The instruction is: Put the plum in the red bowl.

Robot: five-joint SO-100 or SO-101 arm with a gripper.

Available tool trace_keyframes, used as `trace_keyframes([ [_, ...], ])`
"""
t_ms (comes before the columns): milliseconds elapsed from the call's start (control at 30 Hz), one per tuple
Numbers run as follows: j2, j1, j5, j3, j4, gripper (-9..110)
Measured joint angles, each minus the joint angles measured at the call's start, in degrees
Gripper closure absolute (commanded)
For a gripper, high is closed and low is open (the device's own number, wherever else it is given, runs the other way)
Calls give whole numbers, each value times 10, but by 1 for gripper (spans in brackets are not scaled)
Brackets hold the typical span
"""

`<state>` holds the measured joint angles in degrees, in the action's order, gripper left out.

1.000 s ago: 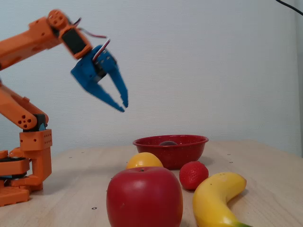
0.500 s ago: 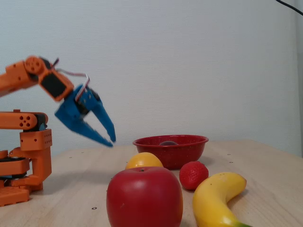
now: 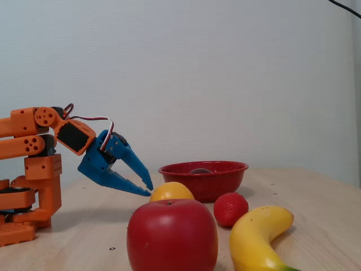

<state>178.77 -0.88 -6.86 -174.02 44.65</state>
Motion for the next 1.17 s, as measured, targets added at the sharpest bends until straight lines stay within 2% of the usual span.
trace_keyframes([
  [367, 40, -1, 15, -1, 89, 101],
  [1167, 40, -1, 24, -1, 89, 101],
])
